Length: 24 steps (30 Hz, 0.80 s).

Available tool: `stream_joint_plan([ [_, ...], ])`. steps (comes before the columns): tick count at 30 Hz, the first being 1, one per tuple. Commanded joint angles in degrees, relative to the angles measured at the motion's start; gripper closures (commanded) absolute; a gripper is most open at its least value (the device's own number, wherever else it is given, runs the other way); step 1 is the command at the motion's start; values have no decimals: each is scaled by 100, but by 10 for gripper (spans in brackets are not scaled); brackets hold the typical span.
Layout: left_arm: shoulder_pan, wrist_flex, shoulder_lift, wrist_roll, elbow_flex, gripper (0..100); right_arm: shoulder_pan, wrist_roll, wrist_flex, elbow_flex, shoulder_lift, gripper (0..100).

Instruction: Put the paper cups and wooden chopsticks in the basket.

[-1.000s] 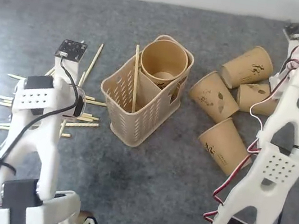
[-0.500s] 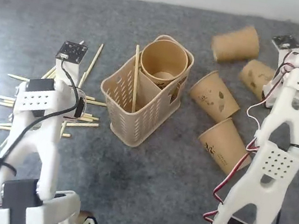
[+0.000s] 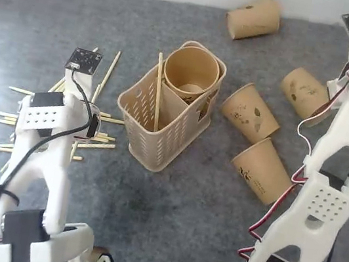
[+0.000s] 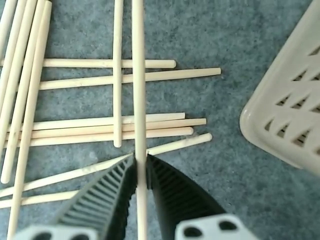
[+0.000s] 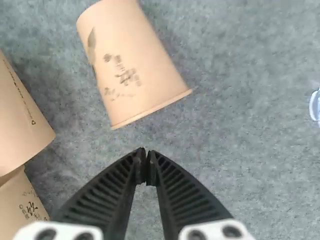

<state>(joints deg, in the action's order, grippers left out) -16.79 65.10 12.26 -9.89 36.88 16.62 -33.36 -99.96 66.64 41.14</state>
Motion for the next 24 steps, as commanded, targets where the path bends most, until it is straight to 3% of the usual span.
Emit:
stream_joint_plan([
  [1, 53, -79, 237, 35, -48, 990, 13, 105, -101, 237, -435, 988],
  [4, 53, -79, 255, 44, -48, 990, -101, 79, 154, 264, -462, 986],
  [8, 53, -62, 246, 44, -40, 990, -488, -316, 1226, 237, -400, 969],
  [12, 18, -70, 255, 44, 31, 990, -875, -809, 2905, 193, -13, 930],
  [19, 53, -229, 264, 44, 110, 990, -1437, -1468, 6571, 193, 1719, 950],
  [24, 62, -422, 220, 53, 110, 990, -1903, -1855, 8479, 202, 2703, 951],
])
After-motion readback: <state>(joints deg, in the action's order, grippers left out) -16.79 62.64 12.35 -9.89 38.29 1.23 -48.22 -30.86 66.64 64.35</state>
